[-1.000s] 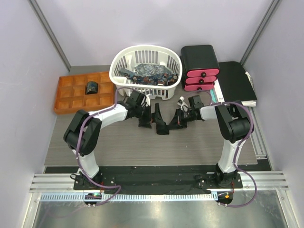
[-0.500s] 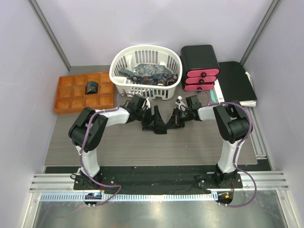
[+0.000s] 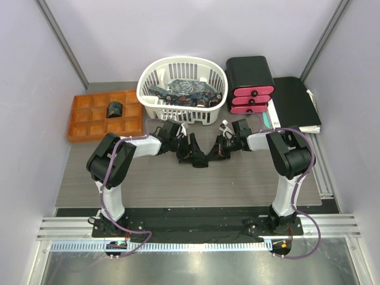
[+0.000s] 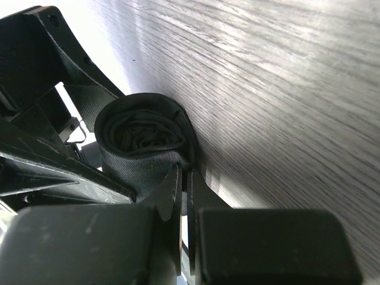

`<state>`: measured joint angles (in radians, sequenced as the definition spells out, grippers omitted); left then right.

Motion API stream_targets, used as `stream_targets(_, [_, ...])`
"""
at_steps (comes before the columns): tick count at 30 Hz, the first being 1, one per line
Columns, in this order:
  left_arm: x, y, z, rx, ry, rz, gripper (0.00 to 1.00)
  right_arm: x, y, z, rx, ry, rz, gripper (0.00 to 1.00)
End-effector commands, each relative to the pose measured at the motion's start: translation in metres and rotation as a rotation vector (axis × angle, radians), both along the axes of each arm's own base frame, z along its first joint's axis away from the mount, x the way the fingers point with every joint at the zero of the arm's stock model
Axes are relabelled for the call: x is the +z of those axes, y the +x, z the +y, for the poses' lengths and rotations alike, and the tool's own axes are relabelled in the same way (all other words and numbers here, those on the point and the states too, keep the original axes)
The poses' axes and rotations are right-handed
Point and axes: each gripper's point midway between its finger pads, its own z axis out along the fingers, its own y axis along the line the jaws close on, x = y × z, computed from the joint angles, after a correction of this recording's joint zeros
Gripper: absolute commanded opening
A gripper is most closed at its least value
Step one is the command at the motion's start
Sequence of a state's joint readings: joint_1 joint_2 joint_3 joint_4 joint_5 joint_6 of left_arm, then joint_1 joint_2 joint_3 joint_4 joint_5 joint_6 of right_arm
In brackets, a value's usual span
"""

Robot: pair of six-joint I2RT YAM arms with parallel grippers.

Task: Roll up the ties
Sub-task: Pick up the tie at the center of the board.

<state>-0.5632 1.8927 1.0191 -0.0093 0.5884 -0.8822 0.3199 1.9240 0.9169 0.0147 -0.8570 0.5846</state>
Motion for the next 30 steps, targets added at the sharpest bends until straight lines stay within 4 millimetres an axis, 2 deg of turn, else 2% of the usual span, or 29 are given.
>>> stream_targets(1, [-0.011,-0.007,0.0,0.005,0.007,0.026,0.66,0.013,0.01,0.013,-0.001,0.027,-0.064,0.01])
stream_targets(5, [-0.018,-0.006,-0.001,0.014,0.008,0.046,0.68,0.014,0.01,0.015,-0.001,0.031,-0.063,0.01])
stream_targets(9, [-0.021,-0.005,-0.001,0.011,0.015,0.044,0.6,0.015,0.011,0.016,-0.007,0.036,-0.06,0.01])
stream_targets(10, [-0.021,-0.006,-0.001,0.007,0.017,0.044,0.57,0.015,0.01,0.017,-0.005,0.038,-0.058,0.01])
stream_targets(11, [-0.022,-0.006,0.0,0.002,0.023,0.042,0.48,0.016,0.011,0.017,-0.004,0.041,-0.062,0.01])
stream_targets(13, [-0.022,-0.008,0.003,-0.012,0.044,0.037,0.39,0.016,0.01,0.019,-0.003,0.047,-0.052,0.01])
stream_targets(14, [-0.022,-0.01,0.005,-0.017,0.051,0.038,0.32,0.017,0.01,0.019,0.0,0.054,-0.05,0.01])
stream_targets(18, [-0.019,-0.011,0.011,-0.04,0.08,0.023,0.14,0.017,0.008,0.022,0.021,0.075,-0.026,0.01])
stream_targets(20, [-0.019,-0.013,0.017,-0.055,0.105,0.022,0.05,0.017,0.007,0.022,0.028,0.076,-0.017,0.07])
stream_targets(22, [-0.019,-0.012,0.022,-0.065,0.123,0.019,0.0,0.02,0.008,0.022,0.029,0.077,-0.024,0.15])
stream_targets(26, [-0.022,-0.014,0.036,-0.111,0.165,0.003,0.0,0.027,0.013,0.016,0.015,0.075,-0.031,0.34])
stream_targets(27, [-0.02,-0.014,0.04,-0.114,0.174,0.004,0.0,0.029,0.015,0.013,0.01,0.077,-0.039,0.42])
stream_targets(30, [-0.014,-0.013,0.048,-0.145,0.188,-0.029,0.0,0.037,0.023,0.008,0.001,0.08,-0.053,0.55])
